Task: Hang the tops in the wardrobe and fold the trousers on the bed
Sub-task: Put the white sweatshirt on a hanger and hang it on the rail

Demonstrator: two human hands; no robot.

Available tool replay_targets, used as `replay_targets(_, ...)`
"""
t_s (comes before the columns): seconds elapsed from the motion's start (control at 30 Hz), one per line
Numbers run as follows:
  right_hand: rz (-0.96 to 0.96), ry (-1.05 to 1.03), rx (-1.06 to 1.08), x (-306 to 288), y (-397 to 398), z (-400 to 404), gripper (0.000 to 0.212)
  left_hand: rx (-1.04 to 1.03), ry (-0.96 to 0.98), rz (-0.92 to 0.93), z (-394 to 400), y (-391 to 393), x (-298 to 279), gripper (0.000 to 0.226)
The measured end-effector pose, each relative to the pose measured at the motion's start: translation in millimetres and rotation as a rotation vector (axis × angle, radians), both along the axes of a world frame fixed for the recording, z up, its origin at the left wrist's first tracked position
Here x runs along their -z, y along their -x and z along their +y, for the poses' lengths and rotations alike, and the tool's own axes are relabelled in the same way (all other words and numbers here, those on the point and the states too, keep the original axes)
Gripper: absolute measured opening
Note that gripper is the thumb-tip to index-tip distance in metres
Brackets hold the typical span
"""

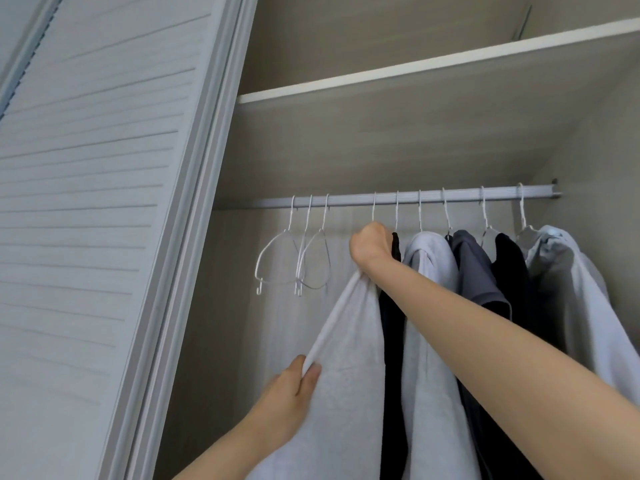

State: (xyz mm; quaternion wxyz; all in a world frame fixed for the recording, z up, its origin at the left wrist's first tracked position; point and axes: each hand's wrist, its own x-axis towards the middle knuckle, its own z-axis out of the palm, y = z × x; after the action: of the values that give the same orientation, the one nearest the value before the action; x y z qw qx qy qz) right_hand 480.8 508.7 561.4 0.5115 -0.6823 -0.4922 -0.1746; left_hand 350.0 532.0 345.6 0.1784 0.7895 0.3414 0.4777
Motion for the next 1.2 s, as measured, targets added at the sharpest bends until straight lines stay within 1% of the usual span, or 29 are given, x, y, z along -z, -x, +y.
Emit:
replay_targets(0.1,-0.086,0.007,0.074,2.3,-0.3,-5.3,0.027,0.01,0.001,0.055,-5.6,1.9,6.7,0.042)
replay_targets(0.17,-0.205,0.02,0.126,7.1,-1.1,-14.3,0.028,-0.013,0.001,0.126,-10.5,2.9,10.1,0.048)
replay_targets(0.2,-0.274,0.02,0.156,11.9,-2.4,-17.6,0.031,-0.034,-0.003,0.147,-12.7,3.3,12.5,0.047)
replay_targets(0.3,-0.45,-0.007,0.191,39.3,-2.5,-25.6,0.047,-0.068,0.0,0.149,-20.5,6.7,24.0,0.042)
replay_targets(0.4,-0.652,0.011,0.159,83.6,5.3,-35.5,0.064,-0.071,0.008,0.136,-33.4,12.9,37.9,0.041)
replay_targets(0.47,-0.726,0.07,0.086,114.8,11.0,-47.4,0.063,-0.089,0.012,0.123,-43.2,18.4,49.2,0.036)
replay_targets(0.57,-0.804,0.146,0.007,150.8,13.3,-72.1,0.054,-0.129,0.028,0.121,-55.9,29.9,64.7,0.024)
replay_targets(0.63,-0.831,0.208,-0.061,170.5,14.0,-94.2,0.05,-0.137,0.039,0.13,-69.1,42.4,78.6,0.017)
replay_targets(0.7,-0.843,0.269,-0.116,188.3,14.0,-118.3,0.051,-0.135,0.079,0.118,-87.0,56.0,92.6,0.015)
replay_targets(0.87,-0.914,0.341,-0.087,240.9,15.7,-178.3,0.053,-0.137,0.171,0.083,-145.2,89.0,131.9,0.019)
replay_targets(0.97,-0.936,0.385,-0.125,270.8,23.9,-210.4,0.051,-0.151,0.194,0.048,-185.8,109.9,153.3,0.018)
replay_targets(1.07,-0.876,0.451,-0.251,301.4,43.7,-244.6,0.048,-0.165,0.218,0.087,-236.8,137.9,178.0,0.018)
replay_targets(1.2,-0.838,0.409,-0.445,338.9,77.6,-289.6,0.048,-0.226,0.245,0.057,-305.6,176.7,203.9,0.014)
